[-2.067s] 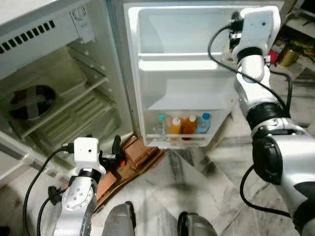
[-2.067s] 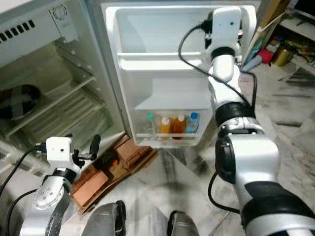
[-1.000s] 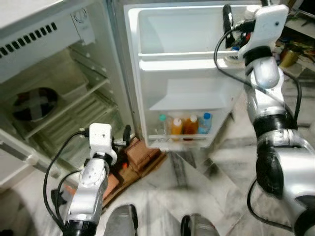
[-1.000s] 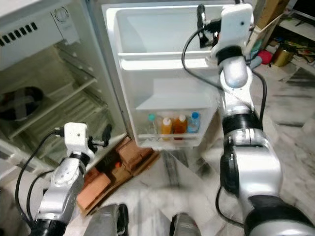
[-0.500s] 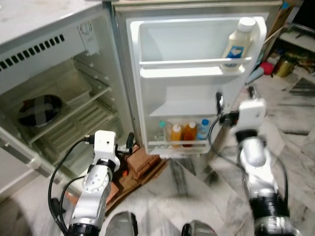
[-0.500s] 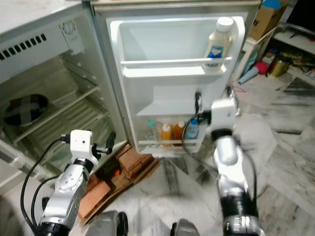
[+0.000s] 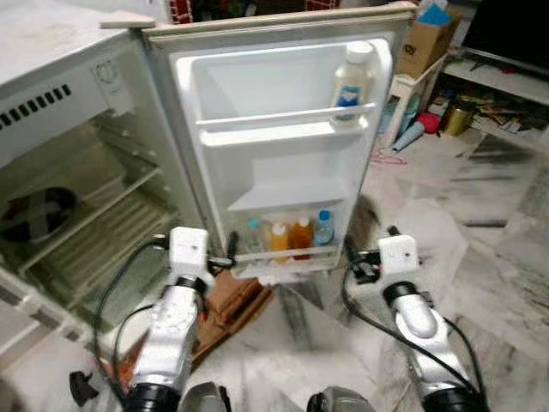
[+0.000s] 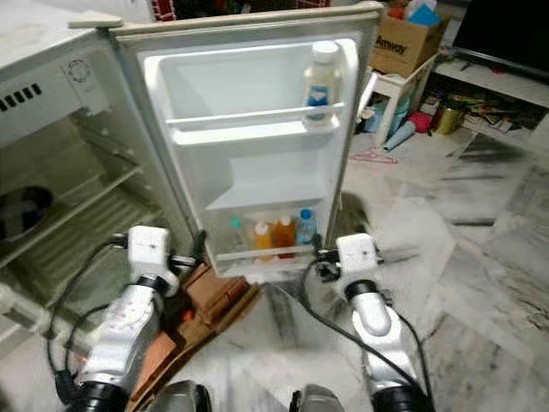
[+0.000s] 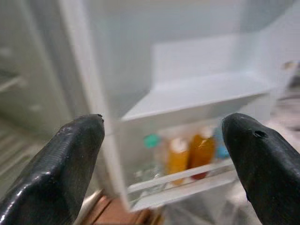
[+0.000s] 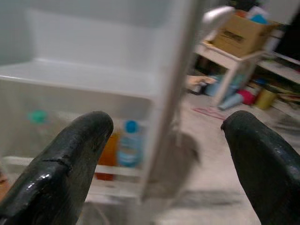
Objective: Restocking fridge
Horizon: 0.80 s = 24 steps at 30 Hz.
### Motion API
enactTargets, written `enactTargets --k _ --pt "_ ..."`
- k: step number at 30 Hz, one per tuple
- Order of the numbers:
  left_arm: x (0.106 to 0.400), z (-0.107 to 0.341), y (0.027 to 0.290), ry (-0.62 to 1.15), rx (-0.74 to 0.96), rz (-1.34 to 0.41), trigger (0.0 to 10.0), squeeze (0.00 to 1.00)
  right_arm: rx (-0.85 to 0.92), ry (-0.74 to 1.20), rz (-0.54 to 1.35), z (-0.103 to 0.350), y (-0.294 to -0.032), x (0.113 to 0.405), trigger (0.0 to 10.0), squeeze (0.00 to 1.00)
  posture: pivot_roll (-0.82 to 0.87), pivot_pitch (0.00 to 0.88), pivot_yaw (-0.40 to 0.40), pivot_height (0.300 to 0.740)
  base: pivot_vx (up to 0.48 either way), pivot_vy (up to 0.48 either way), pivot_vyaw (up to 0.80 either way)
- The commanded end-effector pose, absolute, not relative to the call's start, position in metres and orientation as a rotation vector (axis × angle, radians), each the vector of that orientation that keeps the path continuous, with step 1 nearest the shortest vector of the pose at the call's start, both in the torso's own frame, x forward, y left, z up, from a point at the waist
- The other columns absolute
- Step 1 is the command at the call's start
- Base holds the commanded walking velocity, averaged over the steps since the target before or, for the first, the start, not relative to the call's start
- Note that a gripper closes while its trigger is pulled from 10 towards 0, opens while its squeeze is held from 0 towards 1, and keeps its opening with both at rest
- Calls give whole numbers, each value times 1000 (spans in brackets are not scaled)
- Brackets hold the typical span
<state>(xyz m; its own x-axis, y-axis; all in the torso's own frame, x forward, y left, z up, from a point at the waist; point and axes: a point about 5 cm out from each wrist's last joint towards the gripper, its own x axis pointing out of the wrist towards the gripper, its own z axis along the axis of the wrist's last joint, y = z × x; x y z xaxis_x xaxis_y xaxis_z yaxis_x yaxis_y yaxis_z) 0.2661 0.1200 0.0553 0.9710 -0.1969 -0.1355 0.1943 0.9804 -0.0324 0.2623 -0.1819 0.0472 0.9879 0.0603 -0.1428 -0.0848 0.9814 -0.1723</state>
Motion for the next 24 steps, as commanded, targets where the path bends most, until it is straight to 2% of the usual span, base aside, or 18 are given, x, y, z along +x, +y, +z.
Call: enactTargets --k 1,5,7,9,15,19,24 --pt "266 54 129 144 -3 -174 10000 0 -162 133 74 51 -175 270 10000 0 5 0 38 740 0 0 0" --pt "266 52 127 146 -4 -172 10000 0 -207 115 63 56 -172 278 10000 0 4 0 39 740 0 0 0" --pt "266 51 127 146 -3 -169 10000 0 -140 117 105 57 -165 279 10000 0 4 0 39 740 0 0 0" --pt "269 52 127 142 0 -164 10000 0 -43 121 71 59 -163 280 10000 0 3 0 38 740 0 -480 0" --pt "274 56 130 127 3 -148 10000 0 -30 113 58 63 -165 281 10000 0 -3 0 39 740 0 -480 0" --pt "274 54 129 126 8 -144 10000 0 -10 63 142 71 -158 279 10000 0 -9 0 40 740 0 -480 602" --pt "275 54 130 126 15 -138 10000 0 8 59 158 72 -153 279 10000 0 -7 0 39 740 0 -474 799"
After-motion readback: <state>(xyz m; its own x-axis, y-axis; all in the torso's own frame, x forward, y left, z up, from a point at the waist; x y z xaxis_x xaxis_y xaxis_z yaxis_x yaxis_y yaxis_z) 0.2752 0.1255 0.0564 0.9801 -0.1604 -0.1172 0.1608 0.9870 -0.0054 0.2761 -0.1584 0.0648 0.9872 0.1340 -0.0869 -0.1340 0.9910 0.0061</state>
